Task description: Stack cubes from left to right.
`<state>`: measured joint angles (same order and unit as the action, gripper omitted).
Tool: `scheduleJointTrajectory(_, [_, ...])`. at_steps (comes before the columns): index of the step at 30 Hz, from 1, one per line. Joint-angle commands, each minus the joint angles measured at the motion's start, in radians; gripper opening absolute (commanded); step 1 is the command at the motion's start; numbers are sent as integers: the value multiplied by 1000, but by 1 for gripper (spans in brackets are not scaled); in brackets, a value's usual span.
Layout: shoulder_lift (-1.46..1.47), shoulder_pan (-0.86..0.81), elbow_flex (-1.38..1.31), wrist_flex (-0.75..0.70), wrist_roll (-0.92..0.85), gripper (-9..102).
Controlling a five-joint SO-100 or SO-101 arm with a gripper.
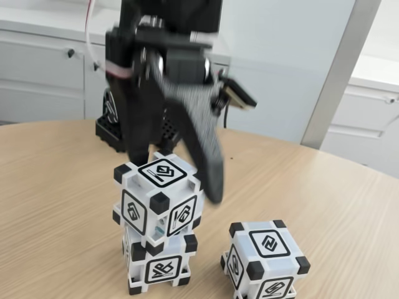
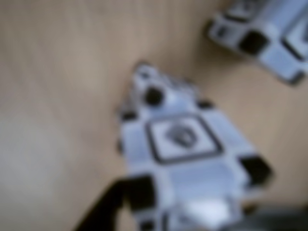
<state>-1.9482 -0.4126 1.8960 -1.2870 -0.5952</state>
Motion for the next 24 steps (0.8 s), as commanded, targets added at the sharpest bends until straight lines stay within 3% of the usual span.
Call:
scheduleJointTrajectory(1, [-158, 6, -9, 6, 15, 42])
scheduleJointTrajectory(8, [-380, 55, -8, 6, 34, 42])
scheduleJointTrajectory(14, [-371, 184, -8, 25, 138, 41])
scheduleJointTrajectory(24, [-284, 410, -9, 26, 632, 37])
